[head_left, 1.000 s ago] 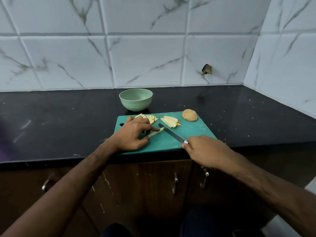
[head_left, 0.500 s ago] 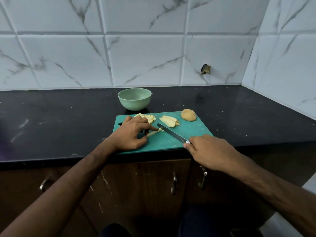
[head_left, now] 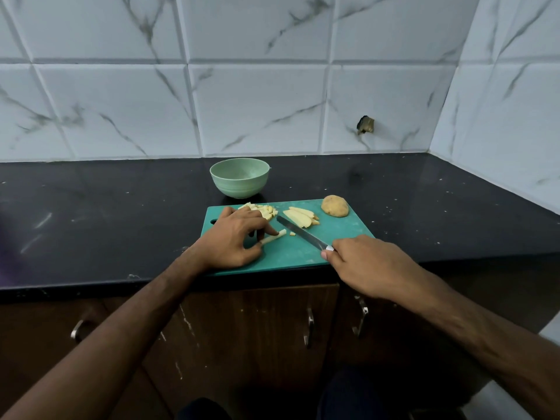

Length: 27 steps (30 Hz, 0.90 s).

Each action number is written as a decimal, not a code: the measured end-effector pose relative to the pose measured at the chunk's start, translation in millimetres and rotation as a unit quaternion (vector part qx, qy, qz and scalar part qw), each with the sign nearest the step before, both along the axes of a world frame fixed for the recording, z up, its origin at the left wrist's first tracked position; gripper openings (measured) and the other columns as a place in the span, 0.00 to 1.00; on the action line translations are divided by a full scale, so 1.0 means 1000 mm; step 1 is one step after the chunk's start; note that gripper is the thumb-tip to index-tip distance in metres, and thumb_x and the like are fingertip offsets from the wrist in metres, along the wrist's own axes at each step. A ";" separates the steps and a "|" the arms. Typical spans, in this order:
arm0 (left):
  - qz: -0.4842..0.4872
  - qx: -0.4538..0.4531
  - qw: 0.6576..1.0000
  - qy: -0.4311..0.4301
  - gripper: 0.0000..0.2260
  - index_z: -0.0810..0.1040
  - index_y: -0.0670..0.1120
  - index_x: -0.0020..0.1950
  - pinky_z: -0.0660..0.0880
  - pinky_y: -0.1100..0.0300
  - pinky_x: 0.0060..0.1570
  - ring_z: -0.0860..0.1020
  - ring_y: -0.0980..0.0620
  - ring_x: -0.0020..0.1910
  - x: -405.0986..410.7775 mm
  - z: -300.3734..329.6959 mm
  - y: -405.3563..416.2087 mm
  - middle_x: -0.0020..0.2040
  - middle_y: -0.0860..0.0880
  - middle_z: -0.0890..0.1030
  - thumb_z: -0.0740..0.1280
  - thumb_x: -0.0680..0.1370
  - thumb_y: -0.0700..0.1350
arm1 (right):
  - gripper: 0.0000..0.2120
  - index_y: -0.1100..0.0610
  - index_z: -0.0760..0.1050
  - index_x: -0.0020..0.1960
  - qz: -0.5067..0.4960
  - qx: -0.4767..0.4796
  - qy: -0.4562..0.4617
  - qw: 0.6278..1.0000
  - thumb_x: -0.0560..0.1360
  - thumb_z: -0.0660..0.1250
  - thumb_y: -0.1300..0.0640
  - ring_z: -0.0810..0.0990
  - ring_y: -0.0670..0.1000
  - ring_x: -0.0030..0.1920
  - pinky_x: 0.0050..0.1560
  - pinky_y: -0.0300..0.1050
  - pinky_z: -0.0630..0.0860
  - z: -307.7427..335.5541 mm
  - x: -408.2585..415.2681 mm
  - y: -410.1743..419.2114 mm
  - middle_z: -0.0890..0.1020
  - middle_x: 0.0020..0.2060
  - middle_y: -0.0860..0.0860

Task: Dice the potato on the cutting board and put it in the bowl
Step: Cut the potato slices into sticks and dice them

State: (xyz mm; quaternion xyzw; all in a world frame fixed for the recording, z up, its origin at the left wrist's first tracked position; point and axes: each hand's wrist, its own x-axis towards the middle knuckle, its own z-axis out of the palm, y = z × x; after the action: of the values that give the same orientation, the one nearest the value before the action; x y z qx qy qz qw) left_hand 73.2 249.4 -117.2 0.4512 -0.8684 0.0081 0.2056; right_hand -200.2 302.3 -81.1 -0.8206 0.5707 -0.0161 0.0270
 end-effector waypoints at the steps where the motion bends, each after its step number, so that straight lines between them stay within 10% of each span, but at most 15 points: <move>1: 0.000 0.001 1.000 0.000 0.18 0.81 0.55 0.58 0.66 0.49 0.55 0.72 0.58 0.49 0.000 0.000 -0.001 0.45 0.58 0.74 0.60 0.73 0.56 | 0.18 0.47 0.65 0.41 0.003 0.004 0.001 1.000 0.86 0.50 0.41 0.75 0.45 0.38 0.35 0.44 0.68 -0.002 0.000 0.002 0.75 0.39 0.47; 27: -0.004 -0.018 0.999 0.029 0.12 0.81 0.55 0.53 0.66 0.50 0.55 0.72 0.61 0.48 0.002 -0.005 -0.002 0.45 0.59 0.76 0.64 0.72 0.54 | 0.17 0.50 0.69 0.46 0.007 0.000 -0.005 1.000 0.86 0.50 0.43 0.73 0.45 0.37 0.33 0.43 0.64 -0.010 0.021 -0.003 0.74 0.38 0.47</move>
State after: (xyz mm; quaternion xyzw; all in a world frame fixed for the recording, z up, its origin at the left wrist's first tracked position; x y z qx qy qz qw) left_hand 75.1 246.9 -121.8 0.4436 -0.8639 0.0098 0.2383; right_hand -179.1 299.0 -91.6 -0.8244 0.5648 -0.0205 0.0299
